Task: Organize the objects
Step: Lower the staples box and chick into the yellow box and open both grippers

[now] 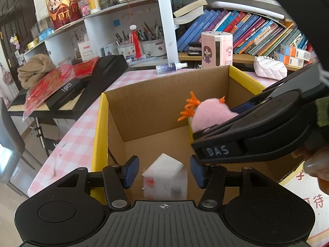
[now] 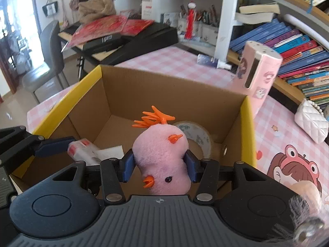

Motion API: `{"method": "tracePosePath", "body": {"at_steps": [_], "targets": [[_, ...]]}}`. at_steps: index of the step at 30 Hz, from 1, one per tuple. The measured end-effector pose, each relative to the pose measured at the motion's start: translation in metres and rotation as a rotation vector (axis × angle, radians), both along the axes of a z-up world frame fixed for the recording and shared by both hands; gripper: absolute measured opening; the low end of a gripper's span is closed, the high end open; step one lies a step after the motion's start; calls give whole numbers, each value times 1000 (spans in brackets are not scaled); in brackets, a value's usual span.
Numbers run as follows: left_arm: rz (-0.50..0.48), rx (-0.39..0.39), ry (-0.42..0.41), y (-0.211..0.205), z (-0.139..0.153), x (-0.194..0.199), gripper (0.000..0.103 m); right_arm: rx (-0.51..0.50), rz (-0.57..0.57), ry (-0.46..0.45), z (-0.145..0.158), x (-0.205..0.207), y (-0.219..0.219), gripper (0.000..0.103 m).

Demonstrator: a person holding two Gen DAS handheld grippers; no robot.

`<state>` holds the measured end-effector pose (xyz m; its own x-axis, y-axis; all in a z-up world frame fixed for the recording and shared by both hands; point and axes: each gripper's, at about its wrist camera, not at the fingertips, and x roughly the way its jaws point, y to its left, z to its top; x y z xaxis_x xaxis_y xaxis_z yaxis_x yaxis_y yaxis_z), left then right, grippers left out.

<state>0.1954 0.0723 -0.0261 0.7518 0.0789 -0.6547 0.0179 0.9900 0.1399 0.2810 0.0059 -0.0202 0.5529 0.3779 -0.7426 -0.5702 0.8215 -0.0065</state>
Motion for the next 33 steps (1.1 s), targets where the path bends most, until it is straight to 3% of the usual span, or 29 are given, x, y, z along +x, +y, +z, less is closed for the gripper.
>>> {"method": "tracePosePath", "body": {"at_steps": [2,16,25,33], "targets": [[4,-1,-8,0,1,-1,71,-12,9,15,-3,2,2,48],[-3,-10,-52,3,9,-17,87,-33,-20,96,-12,14,6,48],[-1,-32,-87,6,15,-30,89,-5,-44,32,3,-3,0,68],[3,-50,-133,9,25,-51,91,42,-81,-56,28,-36,-14,69]]}}
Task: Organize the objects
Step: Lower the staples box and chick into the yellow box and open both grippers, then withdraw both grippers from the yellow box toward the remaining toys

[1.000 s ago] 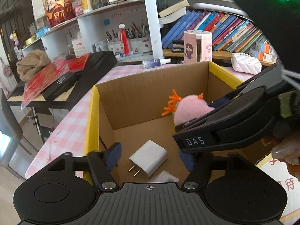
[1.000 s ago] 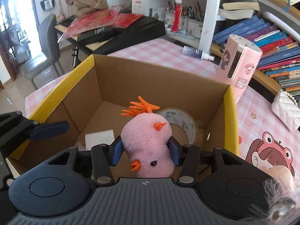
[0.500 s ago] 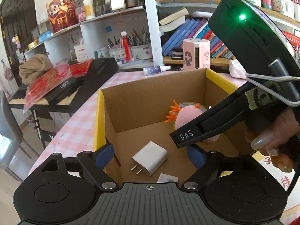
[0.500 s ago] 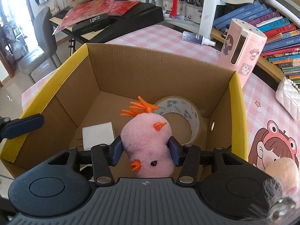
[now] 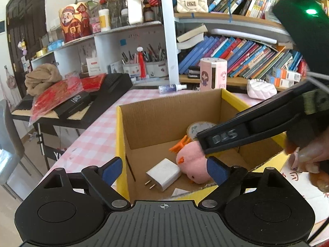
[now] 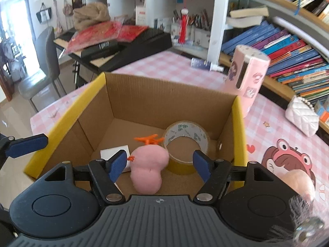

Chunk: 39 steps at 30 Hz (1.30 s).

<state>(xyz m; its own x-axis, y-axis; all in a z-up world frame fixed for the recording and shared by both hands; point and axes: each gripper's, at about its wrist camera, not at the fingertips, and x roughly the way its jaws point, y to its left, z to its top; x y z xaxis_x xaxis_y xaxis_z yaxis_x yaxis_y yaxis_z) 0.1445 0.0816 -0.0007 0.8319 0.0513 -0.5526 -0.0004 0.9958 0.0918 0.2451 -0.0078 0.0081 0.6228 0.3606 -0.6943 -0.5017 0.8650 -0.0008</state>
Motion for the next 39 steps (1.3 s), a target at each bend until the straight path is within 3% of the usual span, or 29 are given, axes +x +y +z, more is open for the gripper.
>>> {"method": "tracePosePath", "body": {"at_steps": [7,17,28,39], "targets": [[29,-30,-29,8,6,-25,92,49,-112,-114,21,-38,-28,73],[45,-45,-27,17,6,-62,92,62,-232,-178,26,-90,-58,73],[72,-49,40,25,-2,-100,92,-37,-247,-147,-3,-156,-64,76],[32,-28,77,20,-8,-131,92,-45,-296,-91,-21,-198,-69,77]]}}
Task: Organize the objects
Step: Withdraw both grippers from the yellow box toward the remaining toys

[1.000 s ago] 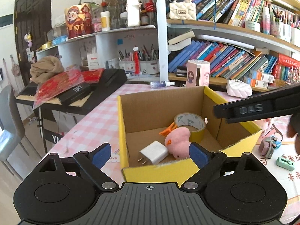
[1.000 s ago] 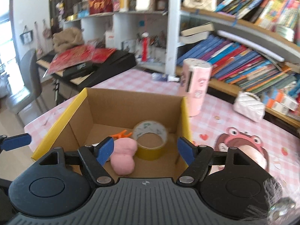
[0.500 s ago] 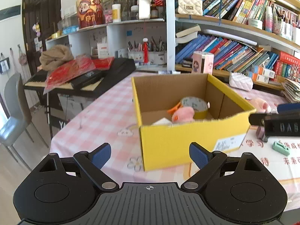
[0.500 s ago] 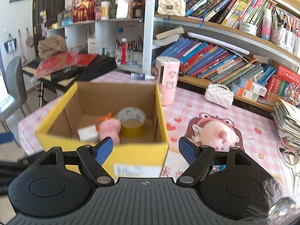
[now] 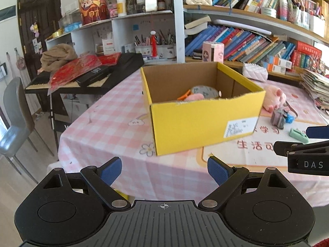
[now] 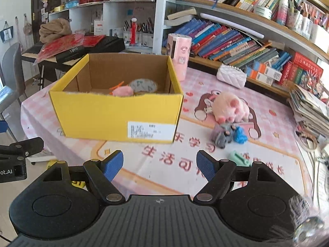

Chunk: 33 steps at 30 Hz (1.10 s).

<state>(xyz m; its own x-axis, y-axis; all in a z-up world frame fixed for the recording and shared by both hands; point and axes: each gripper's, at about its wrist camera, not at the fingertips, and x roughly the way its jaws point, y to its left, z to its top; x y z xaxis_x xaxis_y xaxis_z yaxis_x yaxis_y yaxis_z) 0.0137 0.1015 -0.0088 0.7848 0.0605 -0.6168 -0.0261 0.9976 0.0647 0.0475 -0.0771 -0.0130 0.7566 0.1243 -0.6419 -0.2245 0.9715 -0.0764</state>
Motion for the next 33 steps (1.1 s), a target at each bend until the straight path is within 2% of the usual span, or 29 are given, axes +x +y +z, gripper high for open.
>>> {"method": "tracePosePath", "body": {"at_steps": [13,19,33], "targets": [[-98,8,86,-20,-15,-14,93,-7,-89,77,-20,-34,-17,84],[-154,2,98,-37,-18,-12,93,-12,-153,99,-24,-43,-35,88],[-279,19,114,-96,-20,10,93,0,-305,120,-28,-46,-93,88]]}}
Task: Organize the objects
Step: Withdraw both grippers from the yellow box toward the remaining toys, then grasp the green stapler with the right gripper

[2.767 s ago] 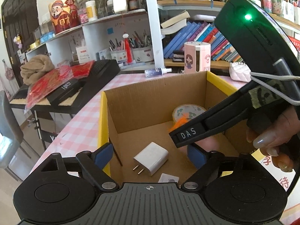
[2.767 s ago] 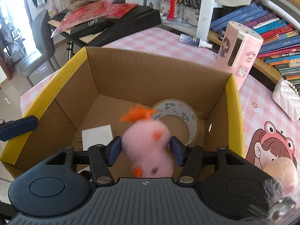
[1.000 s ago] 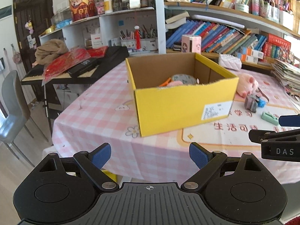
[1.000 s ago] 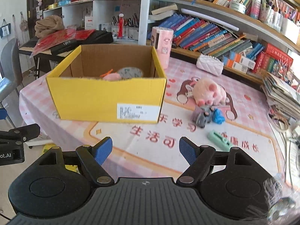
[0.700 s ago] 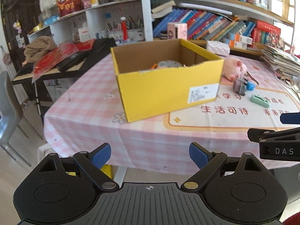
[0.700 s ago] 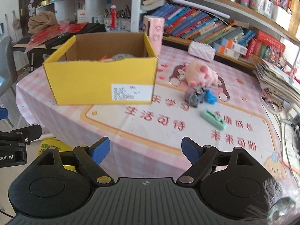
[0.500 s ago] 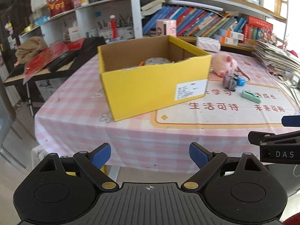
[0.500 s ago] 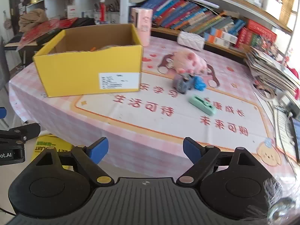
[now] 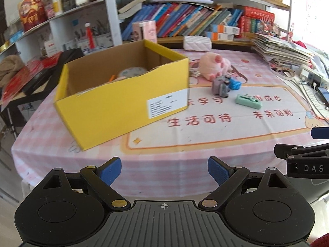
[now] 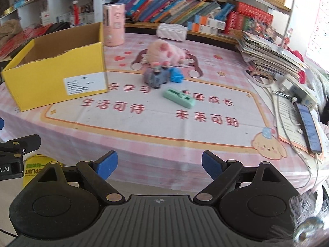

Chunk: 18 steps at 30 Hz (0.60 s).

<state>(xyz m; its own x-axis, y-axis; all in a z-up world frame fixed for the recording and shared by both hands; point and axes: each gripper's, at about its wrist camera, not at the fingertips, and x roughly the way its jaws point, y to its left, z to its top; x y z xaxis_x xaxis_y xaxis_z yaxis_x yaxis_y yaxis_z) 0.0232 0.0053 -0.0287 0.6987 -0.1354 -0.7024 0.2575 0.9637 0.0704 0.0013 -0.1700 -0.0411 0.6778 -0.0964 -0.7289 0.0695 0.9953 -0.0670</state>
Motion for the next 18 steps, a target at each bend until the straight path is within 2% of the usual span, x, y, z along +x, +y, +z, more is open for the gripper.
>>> {"method": "tracePosePath", "body": {"at_steps": [8,18], "targets": [[-25,18,-13,-42,5,21,93,18,-36,3,2,23,-43,89],[54,17,-2,-72,4,50,93,22,63,3,4,69,-72,88]]}}
